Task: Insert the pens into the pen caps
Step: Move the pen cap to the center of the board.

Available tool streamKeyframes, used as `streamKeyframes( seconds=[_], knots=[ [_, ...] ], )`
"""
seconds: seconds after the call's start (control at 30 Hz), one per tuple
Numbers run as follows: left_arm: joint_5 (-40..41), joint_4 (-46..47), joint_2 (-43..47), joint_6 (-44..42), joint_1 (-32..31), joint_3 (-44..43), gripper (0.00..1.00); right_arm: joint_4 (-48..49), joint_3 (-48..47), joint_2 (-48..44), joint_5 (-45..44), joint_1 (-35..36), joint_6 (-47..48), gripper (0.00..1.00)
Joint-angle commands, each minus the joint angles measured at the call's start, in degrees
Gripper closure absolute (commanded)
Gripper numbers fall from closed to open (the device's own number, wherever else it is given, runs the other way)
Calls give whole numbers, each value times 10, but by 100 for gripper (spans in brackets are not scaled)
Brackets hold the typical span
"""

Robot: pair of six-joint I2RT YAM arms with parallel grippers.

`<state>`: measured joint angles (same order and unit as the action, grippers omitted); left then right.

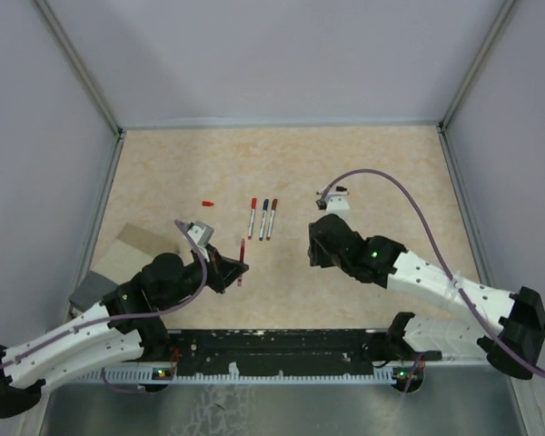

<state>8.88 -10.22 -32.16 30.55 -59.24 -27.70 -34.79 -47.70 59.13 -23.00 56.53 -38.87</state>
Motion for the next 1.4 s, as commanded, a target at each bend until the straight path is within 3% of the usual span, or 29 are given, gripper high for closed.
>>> streamKeyframes(
  seconds=[0.0,0.27,0.43,0.7,1.1,1.37],
  knots=[
    [-11,-3,33,-10,3,13,100,-15,-54,41,39,-50,81,61],
    [34,-60,46,17,3,4,100,30,-115,148,90,-71,110,61],
    [59,-68,67,50,4,2,100,103,-167,256,148,-70,73,61],
    [128,-165,68,46,8,-51,100,157,-304,434,160,-43,35,61],
    [127,-189,68,15,7,-89,100,126,-479,618,125,-25,19,62],
    [137,-197,88,18,7,-85,100,83,-526,662,103,-15,21,64]
  ],
)
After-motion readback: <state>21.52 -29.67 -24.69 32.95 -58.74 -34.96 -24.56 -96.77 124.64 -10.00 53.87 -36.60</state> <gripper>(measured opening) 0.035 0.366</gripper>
